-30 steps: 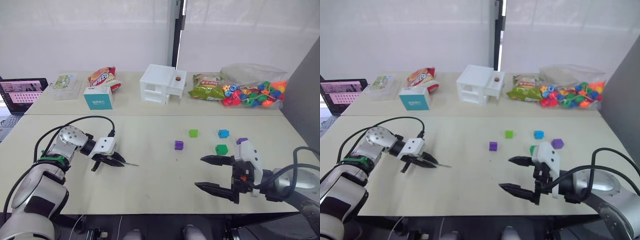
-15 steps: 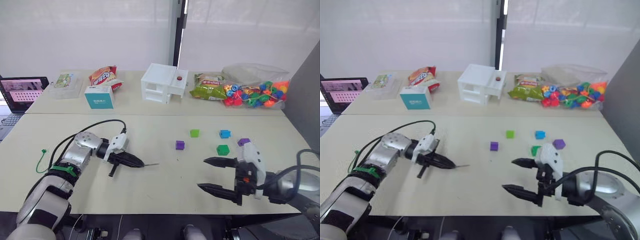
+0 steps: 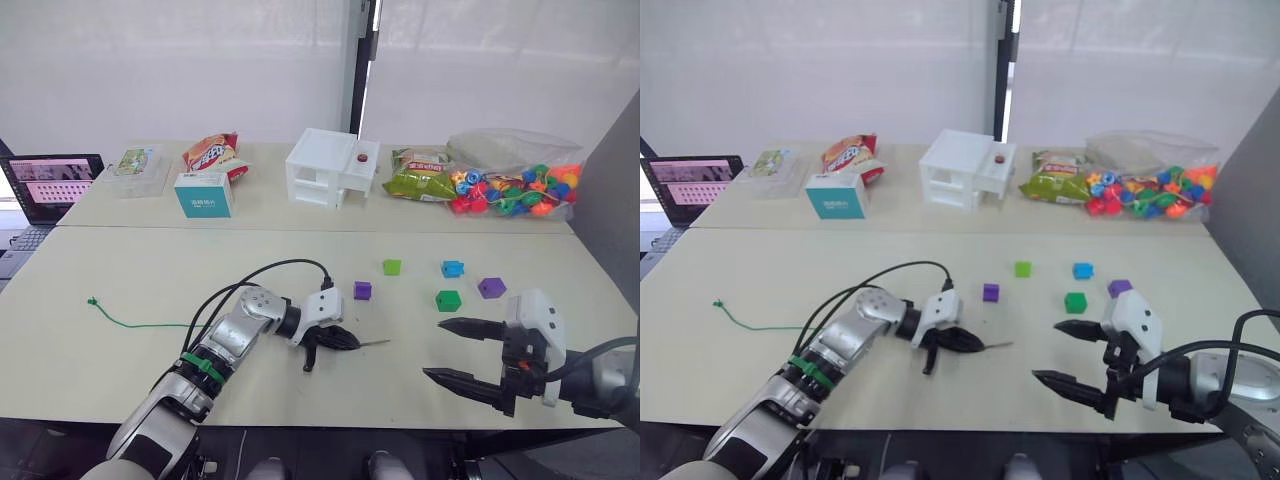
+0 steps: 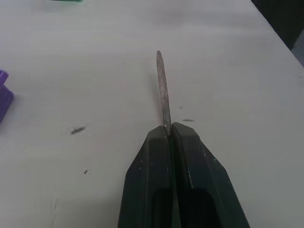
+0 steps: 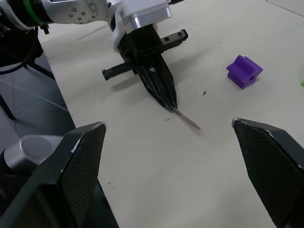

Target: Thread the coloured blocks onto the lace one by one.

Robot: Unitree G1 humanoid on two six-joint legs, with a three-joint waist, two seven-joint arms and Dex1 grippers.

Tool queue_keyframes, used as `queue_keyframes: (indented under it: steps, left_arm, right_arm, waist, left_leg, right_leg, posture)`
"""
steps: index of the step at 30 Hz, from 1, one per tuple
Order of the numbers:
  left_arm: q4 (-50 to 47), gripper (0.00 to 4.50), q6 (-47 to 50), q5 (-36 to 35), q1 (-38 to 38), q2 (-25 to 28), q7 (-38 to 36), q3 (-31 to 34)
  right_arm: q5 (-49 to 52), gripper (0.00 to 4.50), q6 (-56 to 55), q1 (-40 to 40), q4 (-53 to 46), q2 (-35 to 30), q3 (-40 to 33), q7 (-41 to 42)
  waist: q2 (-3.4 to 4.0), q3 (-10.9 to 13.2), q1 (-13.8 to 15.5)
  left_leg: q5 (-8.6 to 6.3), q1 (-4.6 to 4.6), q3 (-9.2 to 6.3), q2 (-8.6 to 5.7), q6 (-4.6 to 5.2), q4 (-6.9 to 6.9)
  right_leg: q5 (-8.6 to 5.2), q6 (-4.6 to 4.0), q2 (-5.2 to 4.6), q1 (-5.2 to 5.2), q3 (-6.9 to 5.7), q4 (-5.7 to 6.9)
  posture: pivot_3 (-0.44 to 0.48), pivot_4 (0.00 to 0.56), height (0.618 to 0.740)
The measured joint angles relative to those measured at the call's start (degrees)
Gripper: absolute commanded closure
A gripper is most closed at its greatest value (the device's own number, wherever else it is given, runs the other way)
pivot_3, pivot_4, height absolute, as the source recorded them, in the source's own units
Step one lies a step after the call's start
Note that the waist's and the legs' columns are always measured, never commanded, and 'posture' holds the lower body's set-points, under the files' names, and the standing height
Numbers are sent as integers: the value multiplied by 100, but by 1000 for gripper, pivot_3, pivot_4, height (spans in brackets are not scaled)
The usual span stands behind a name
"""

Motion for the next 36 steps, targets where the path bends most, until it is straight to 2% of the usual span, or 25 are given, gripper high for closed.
queue_keyframes:
  steps: [3,4,5,8,13,21,36]
  left_arm:
    - [-34,4441,-14,81,32,-6,13,16]
    - [-43,3803,-18,103,43,-14,13,25]
    - [-56,3670,-37,117,60,-14,1,34]
    - [-64,2719,-240,138,162,-15,-16,90]
    - [-62,2719,-766,131,493,15,-60,352]
    - [140,2719,-1326,156,616,-74,-128,432]
    - [1298,2719,-2254,450,25,-602,-346,437]
  right_arm:
    - [94,0,25,-5,-6,23,40,-55]
    - [101,0,27,-16,-9,23,71,-67]
    - [116,0,28,-26,-9,23,95,-79]
    - [140,0,28,-92,-10,23,167,-105]
    - [83,0,26,-230,4,23,382,-183]
    - [71,0,24,-339,14,24,561,-218]
    - [-30,0,14,-378,18,43,592,-300]
  waist:
    - [0,0,5]
    - [0,0,5]
    - [0,0,5]
    - [0,0,11]
    - [0,0,6]
    - [0,0,54]
    - [0,0,68]
  left_leg:
    - [0,2,1,0,0,1]
    - [0,2,1,0,0,1]
    - [0,2,1,0,0,1]
    - [0,2,1,0,0,7]
    - [0,1,1,1,0,8]
    - [-1,-5,2,1,2,20]
    - [-7,-17,1,-1,12,34]
  right_leg:
    - [0,0,0,1,1,0]
    - [0,0,0,1,1,0]
    - [0,0,0,1,1,0]
    - [0,0,0,3,1,0]
    - [0,0,0,0,1,2]
    - [0,0,0,2,1,0]
    - [1,2,0,1,-1,0]
  posture:
    - [0,150,740]
    - [0,150,740]
    - [0,150,740]
    - [0,150,740]
    - [0,150,740]
    - [0,150,740]
    - [0,150,740]
